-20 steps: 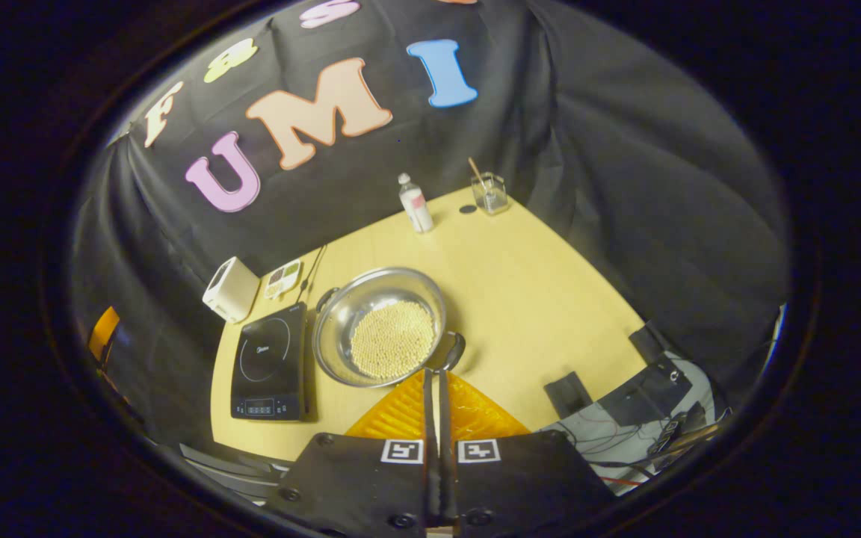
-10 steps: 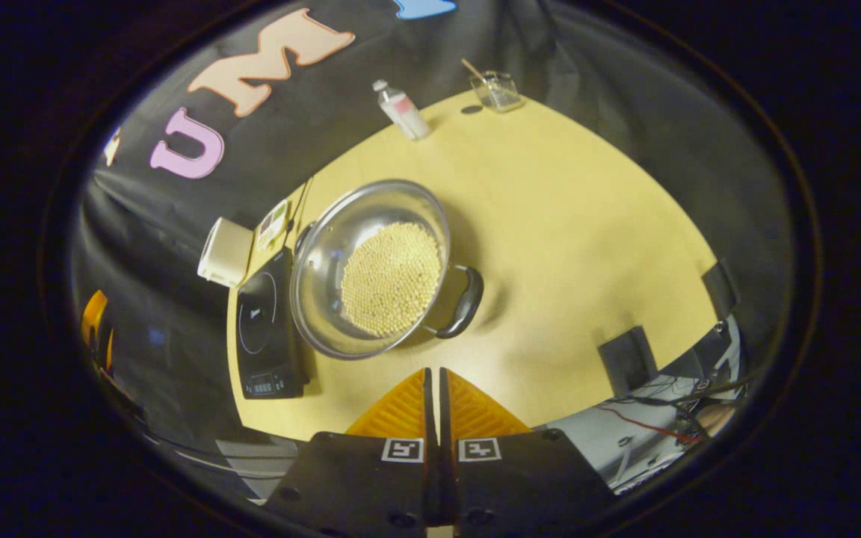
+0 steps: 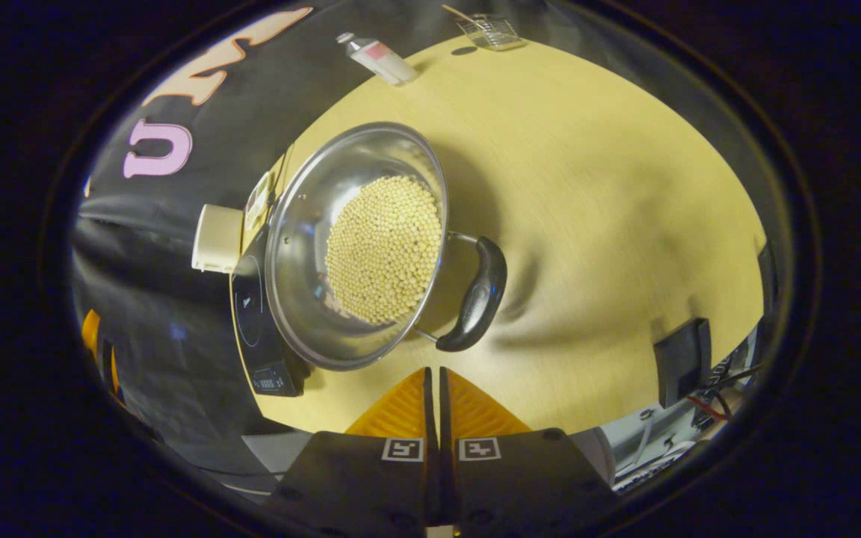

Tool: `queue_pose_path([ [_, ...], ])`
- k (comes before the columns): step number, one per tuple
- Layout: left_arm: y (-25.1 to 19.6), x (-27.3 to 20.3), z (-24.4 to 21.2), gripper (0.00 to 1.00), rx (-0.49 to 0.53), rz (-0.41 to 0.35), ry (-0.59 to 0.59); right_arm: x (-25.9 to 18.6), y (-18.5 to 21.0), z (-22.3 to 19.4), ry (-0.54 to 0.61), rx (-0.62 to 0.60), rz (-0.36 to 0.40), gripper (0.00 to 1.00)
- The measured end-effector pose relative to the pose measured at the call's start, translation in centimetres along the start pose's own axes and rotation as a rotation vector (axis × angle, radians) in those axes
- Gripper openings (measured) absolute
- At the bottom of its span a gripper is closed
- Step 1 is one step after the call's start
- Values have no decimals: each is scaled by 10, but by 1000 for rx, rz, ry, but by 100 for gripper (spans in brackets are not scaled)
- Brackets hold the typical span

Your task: First push the handle of the pot to place it horizontally, then grasp the pot with both hands and set it on the induction cooktop.

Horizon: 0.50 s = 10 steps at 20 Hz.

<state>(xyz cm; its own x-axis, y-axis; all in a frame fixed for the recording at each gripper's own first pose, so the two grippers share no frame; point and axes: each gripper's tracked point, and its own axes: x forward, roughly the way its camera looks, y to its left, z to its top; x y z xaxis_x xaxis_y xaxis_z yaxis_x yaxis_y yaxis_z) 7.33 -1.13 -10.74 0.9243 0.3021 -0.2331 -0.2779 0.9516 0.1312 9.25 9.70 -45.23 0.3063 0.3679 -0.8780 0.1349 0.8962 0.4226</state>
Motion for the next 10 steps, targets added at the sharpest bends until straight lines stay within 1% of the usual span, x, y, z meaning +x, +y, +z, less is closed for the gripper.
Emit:
queue_pose_path([
  [5, -5, -2, -13, 93, -7, 27, 30, 10, -1, 9, 19, 25, 1, 3],
  [6, -5, -2, -13, 93, -7, 29, 31, 10, -2, 10, 20, 27, 1, 0],
  [7, -6, -3, -13, 93, -6, 31, 30, 10, -3, 12, 21, 29, 2, 3],
  [10, -11, -1, -16, 94, -8, 36, 29, 9, -5, 16, 27, 39, 8, 3],
])
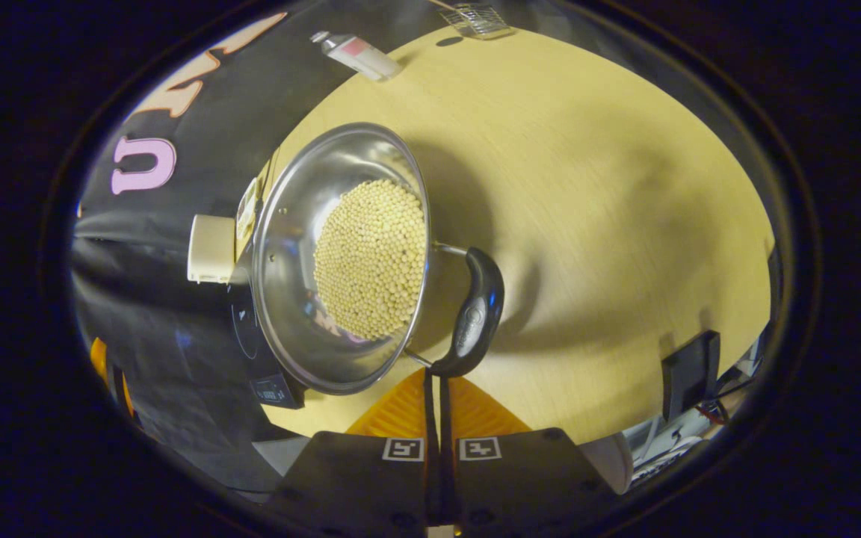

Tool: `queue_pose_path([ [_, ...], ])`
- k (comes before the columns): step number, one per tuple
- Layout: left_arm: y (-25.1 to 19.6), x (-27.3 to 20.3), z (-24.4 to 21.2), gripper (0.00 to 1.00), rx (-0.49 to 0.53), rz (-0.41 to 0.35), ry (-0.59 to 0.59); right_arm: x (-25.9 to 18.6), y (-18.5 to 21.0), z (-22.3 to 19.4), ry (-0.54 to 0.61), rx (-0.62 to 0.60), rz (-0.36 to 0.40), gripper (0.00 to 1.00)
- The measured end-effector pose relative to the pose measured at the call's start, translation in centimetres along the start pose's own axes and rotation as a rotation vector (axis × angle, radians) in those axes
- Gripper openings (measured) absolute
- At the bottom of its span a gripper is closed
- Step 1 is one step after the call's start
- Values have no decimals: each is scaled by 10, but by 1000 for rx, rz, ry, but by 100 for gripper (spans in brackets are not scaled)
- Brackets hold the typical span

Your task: First push the handle of the pot to place it horizontally, then grasp the pot with both hands and set it on the induction cooktop.

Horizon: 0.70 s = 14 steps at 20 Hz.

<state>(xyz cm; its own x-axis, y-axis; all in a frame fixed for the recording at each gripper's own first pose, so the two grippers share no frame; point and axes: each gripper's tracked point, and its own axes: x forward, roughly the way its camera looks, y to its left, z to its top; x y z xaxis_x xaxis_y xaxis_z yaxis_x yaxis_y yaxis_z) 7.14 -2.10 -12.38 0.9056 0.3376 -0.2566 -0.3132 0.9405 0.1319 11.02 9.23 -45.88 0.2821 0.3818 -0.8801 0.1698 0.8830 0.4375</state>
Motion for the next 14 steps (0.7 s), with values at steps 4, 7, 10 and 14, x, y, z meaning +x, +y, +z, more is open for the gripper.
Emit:
queue_pose_path([
  [4, -13, 2, -6, 94, -8, -10, 18, -2, -3, 11, -3, 24, 0, 3],
  [7, -19, 7, -10, 94, -12, -17, 21, -3, -6, 23, -10, 52, 6, 3],
  [10, -24, 11, -16, 93, -3, -15, 46, -6, -9, 34, 5, 72, 8, 3],
  [14, -31, 15, -18, 93, 12, -12, 64, -6, -10, 61, -10, 73, 5, 3],
])
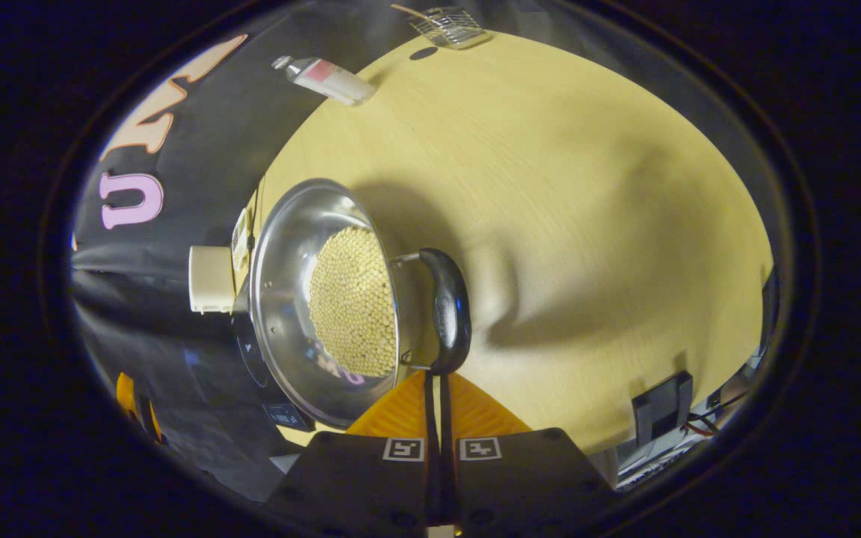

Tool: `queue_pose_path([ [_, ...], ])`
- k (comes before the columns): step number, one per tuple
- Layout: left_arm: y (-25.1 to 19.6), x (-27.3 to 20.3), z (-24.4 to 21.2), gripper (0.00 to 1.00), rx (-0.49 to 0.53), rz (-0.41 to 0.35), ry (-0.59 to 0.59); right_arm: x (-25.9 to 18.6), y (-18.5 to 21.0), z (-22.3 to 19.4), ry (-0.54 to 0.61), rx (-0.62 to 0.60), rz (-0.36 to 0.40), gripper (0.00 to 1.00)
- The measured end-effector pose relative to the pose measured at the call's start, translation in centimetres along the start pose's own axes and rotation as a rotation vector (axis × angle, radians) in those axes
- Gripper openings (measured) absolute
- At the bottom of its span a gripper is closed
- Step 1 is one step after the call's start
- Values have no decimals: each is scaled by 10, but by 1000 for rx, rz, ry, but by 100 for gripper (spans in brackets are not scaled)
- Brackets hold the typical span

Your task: First push the handle of the pot to place it horizontally, then grasp the pot with both hands and set it on the induction cooktop.

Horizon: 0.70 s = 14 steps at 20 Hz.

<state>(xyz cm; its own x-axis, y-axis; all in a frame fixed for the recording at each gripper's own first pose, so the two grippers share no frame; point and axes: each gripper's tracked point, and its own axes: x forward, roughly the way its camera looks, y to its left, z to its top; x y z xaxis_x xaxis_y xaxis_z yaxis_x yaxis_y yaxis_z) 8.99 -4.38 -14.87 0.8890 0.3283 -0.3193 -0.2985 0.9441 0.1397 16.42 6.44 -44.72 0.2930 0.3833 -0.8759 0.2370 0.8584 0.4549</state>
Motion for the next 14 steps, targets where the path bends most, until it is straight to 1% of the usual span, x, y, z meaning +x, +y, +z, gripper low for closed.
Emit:
queue_pose_path([
  [4, 1, 4, 3, 93, 28, 18, 4, 0, 1, 11, 7, 22, 13, 3],
  [7, 2, 5, 1, 93, 21, 25, 12, 0, 7, 16, 31, 42, 29, 2],
  [8, 2, 5, -1, 93, 19, 28, 21, 1, 7, 16, 31, 42, 31, 0],
  [9, 3, 5, -3, 93, 18, 31, 30, 1, 7, 19, 28, 38, 29, 3],
  [10, 3, 7, -5, 93, 15, 32, 36, 1, 7, 22, 23, 38, 27, 0],
  [11, 3, 7, -4, 93, 11, 32, 38, 3, 7, 27, 15, 43, 24, 2],
  [12, 3, 6, -5, 93, 12, 33, 38, 3, 7, 31, 6, 49, 21, 3],
  [13, 4, 6, -5, 93, 16, 36, 39, 4, 7, 35, -2, 53, 20, 3],
  [14, 5, 6, -5, 93, 21, 41, 40, 5, 7, 38, -7, 57, 21, 0],
])
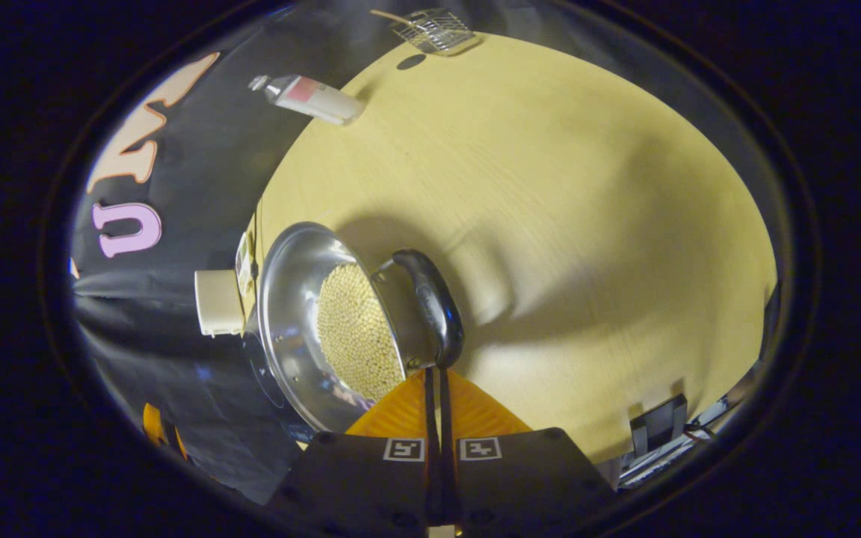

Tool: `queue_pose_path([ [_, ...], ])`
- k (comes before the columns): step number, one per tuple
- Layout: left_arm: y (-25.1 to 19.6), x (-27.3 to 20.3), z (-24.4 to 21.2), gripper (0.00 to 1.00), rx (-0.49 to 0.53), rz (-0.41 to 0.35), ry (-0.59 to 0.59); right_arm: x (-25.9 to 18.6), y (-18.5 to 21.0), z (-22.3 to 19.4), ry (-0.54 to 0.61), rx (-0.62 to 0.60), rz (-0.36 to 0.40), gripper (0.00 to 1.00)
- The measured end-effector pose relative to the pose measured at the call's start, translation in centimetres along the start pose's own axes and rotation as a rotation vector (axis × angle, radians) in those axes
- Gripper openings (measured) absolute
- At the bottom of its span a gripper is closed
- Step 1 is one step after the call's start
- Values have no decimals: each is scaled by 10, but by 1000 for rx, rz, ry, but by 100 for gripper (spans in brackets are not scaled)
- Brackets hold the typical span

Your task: First push the handle of the pot to place it horizontally, then grasp the pot with both hands and set it on the induction cooktop.

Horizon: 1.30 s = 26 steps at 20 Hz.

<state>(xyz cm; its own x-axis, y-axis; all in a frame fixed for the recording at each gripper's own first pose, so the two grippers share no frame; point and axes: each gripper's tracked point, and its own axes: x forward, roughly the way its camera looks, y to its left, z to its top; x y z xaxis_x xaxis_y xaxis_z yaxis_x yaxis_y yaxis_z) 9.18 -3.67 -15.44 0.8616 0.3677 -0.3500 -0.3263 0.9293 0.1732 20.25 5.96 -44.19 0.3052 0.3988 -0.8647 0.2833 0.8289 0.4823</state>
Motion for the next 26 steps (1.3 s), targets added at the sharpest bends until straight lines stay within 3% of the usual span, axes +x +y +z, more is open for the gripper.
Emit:
queue_pose_path([
  [15, 16, -7, -18, 93, -23, 1, 32, -6, -3, 14, -45, 4, 4, 2],
  [22, 17, -5, -28, 93, -39, -20, 35, -37, -5, 11, -103, -48, 18, 0],
  [23, 15, -4, -31, 93, -42, -29, 40, -41, -5, 11, -113, -66, 30, 15],
  [25, 7, -2, -39, 93, -54, -55, 58, -54, -7, 4, -114, -124, 38, 15],
  [26, 1, -2, -41, 93, -61, -76, 63, -58, -10, 1, -119, -160, 28, 33],
])
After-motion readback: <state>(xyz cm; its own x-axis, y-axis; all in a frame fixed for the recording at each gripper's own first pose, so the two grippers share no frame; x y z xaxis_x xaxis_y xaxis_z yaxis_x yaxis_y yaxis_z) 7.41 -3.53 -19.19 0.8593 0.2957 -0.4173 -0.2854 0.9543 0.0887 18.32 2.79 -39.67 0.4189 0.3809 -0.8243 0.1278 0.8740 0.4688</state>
